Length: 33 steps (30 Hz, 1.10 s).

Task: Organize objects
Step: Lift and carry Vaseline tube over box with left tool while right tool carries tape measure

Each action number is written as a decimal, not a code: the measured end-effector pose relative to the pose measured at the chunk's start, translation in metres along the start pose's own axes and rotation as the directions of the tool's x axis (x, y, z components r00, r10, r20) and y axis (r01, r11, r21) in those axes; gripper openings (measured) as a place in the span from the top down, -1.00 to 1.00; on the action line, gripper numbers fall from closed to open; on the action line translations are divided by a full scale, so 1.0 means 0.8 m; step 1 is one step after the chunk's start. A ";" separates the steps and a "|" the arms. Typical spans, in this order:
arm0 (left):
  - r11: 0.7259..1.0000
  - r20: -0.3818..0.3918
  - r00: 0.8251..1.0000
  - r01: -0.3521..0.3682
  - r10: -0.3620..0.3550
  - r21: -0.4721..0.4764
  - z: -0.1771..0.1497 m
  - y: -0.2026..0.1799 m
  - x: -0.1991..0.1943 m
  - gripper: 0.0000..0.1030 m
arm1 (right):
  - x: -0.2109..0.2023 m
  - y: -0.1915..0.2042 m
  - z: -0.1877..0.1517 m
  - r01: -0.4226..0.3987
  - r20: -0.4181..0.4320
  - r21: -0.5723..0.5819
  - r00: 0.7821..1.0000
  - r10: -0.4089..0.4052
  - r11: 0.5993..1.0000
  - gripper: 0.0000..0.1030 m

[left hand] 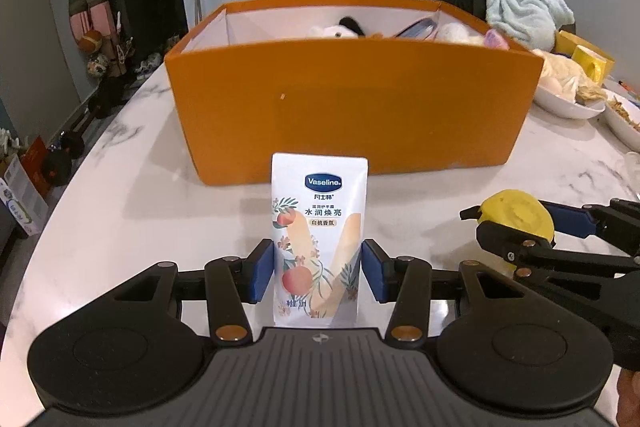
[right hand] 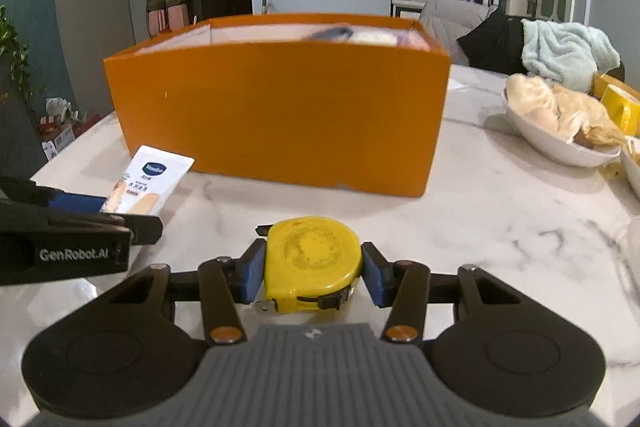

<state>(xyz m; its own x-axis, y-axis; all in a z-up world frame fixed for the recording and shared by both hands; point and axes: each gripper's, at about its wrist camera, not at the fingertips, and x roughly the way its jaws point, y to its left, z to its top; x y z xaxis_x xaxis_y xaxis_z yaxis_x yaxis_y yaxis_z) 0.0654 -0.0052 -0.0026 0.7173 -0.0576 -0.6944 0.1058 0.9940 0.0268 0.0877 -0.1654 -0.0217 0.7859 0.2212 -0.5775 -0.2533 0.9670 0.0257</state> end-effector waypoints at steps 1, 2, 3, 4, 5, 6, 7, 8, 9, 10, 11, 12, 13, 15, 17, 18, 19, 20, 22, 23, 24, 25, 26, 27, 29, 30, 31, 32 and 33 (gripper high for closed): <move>1.000 0.006 1.000 0.000 0.000 0.001 0.002 -0.001 -0.002 -0.07 | -0.005 -0.001 0.003 0.002 0.006 -0.002 1.000 -0.002 1.000 -0.01; 1.000 0.010 1.000 0.000 0.000 0.002 0.004 -0.002 -0.004 -0.07 | -0.008 -0.001 0.005 0.004 0.012 -0.004 1.000 -0.004 1.000 -0.01; 1.000 0.015 1.000 0.001 -0.001 0.002 0.006 -0.003 -0.006 -0.07 | -0.011 -0.001 0.007 0.005 0.018 -0.006 1.000 -0.005 1.000 -0.01; 1.000 0.018 1.000 0.002 -0.002 0.003 0.008 -0.004 -0.007 -0.07 | -0.014 -0.001 0.009 0.007 0.023 -0.010 1.000 -0.006 1.000 -0.01; 1.000 0.022 1.000 0.002 -0.003 0.004 0.010 -0.004 -0.009 -0.07 | -0.018 -0.001 0.011 0.009 0.030 -0.013 1.000 -0.008 1.000 -0.01; 1.000 0.026 1.000 0.003 -0.003 0.003 0.012 -0.004 -0.011 -0.07 | -0.021 -0.001 0.013 0.011 0.037 -0.017 0.999 -0.010 1.000 -0.01; 1.000 0.030 1.000 0.004 -0.004 0.003 0.013 -0.004 -0.013 -0.07 | -0.024 0.000 0.014 0.014 0.043 -0.025 0.999 -0.013 1.000 -0.01; 1.000 0.032 0.999 0.005 -0.005 0.003 0.014 -0.004 -0.015 -0.07 | -0.026 0.000 0.016 0.016 0.048 -0.029 0.999 -0.014 0.999 -0.01; 1.000 0.036 0.999 0.006 -0.006 0.003 0.016 -0.003 -0.017 -0.07 | -0.029 0.000 0.017 0.015 0.053 -0.030 0.999 -0.013 0.999 -0.01; 1.000 0.040 0.999 0.006 -0.006 0.003 0.017 -0.003 -0.019 -0.07 | -0.031 0.000 0.018 0.014 0.057 -0.030 0.998 -0.012 0.999 -0.01; 1.000 0.044 0.999 0.004 -0.004 0.002 0.019 -0.002 -0.021 -0.07 | -0.034 -0.001 0.021 0.014 0.060 -0.030 0.998 -0.012 0.999 -0.01; 1.000 0.049 0.999 0.003 -0.003 0.001 0.021 -0.001 -0.023 -0.07 | -0.036 -0.001 0.023 0.014 0.065 -0.030 0.998 -0.012 0.999 -0.01; 1.000 0.054 0.999 0.004 -0.004 0.000 0.023 0.000 -0.026 -0.07 | -0.039 -0.001 0.027 0.014 0.070 -0.031 0.997 -0.012 0.999 -0.01; 1.000 0.064 0.998 0.007 -0.007 -0.002 0.029 0.002 -0.032 -0.07 | -0.046 -0.001 0.032 0.016 0.082 -0.033 0.997 -0.013 0.999 -0.01; 1.000 0.079 0.997 0.015 -0.014 -0.002 0.035 0.004 -0.038 -0.07 | -0.053 -0.001 0.038 0.016 0.098 -0.037 0.995 -0.012 0.999 -0.01; 1.000 0.088 0.996 0.016 -0.016 -0.001 0.038 0.004 -0.042 -0.07 | -0.056 0.000 0.041 0.015 0.105 -0.040 0.994 -0.011 0.999 -0.01; 1.000 0.097 0.995 0.018 -0.018 0.000 0.042 0.005 -0.045 -0.07 | -0.060 0.000 0.044 0.014 0.114 -0.043 0.993 -0.009 0.999 -0.01; 1.000 0.105 0.994 0.019 -0.019 0.001 0.045 0.005 -0.047 -0.07 | -0.063 0.001 0.048 0.013 0.121 -0.046 0.993 -0.007 0.999 -0.01; 1.000 0.123 0.992 0.023 -0.024 0.005 0.054 0.006 -0.053 -0.07 | -0.069 0.004 0.054 0.008 0.135 -0.055 0.991 -0.001 0.998 -0.01; 1.000 0.130 0.991 0.025 -0.026 0.009 0.058 0.006 -0.055 -0.07 | -0.073 0.005 0.059 0.006 0.143 -0.061 0.990 0.003 0.998 -0.01; 1.000 0.139 0.990 0.025 -0.027 0.014 0.063 0.006 -0.057 -0.07 | -0.076 0.007 0.064 0.006 0.151 -0.067 0.989 0.004 0.998 -0.01; 1.000 0.148 0.989 0.024 -0.026 0.015 0.068 0.007 -0.059 -0.07 | -0.079 0.008 0.070 0.008 0.159 -0.075 0.987 0.004 0.997 -0.01; 1.000 0.158 0.987 0.021 -0.023 0.017 0.075 0.009 -0.061 -0.07 | -0.081 0.009 0.075 0.008 0.168 -0.081 0.986 0.005 0.997 -0.01; 1.000 0.165 0.986 0.019 -0.022 0.019 0.081 0.009 -0.062 -0.07 | -0.083 0.010 0.080 0.009 0.175 -0.087 0.984 0.007 0.996 -0.01; 1.000 0.178 0.984 0.015 -0.018 0.017 0.095 0.012 -0.063 -0.07 | -0.085 0.010 0.095 0.008 0.191 -0.098 0.982 0.010 0.995 -0.01; 1.000 0.185 0.983 0.013 -0.016 0.017 0.103 0.014 -0.062 -0.07 | -0.085 0.010 0.103 0.007 0.198 -0.099 0.980 0.013 0.995 -0.02; 1.000 0.191 0.981 0.011 -0.014 0.017 0.112 0.016 -0.060 -0.07 | -0.085 0.010 0.113 0.006 0.204 -0.102 0.979 0.015 0.995 -0.01; 1.000 0.196 0.980 0.008 -0.011 0.017 0.120 0.018 -0.058 -0.07 | -0.083 0.009 0.123 0.005 0.209 -0.106 0.978 0.017 0.994 -0.01; 1.000 0.199 0.980 0.001 -0.005 0.020 0.131 0.019 -0.054 -0.07 | -0.080 0.008 0.133 0.004 0.212 -0.110 0.977 0.019 0.994 -0.02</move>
<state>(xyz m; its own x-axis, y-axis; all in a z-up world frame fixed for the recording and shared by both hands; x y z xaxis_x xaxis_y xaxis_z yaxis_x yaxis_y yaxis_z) 0.1084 0.0028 0.1033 0.8396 -0.0802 -0.5373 0.1207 0.9919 0.0405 0.0959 -0.1599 0.1022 0.8826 0.2613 -0.3908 -0.3102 0.9483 -0.0665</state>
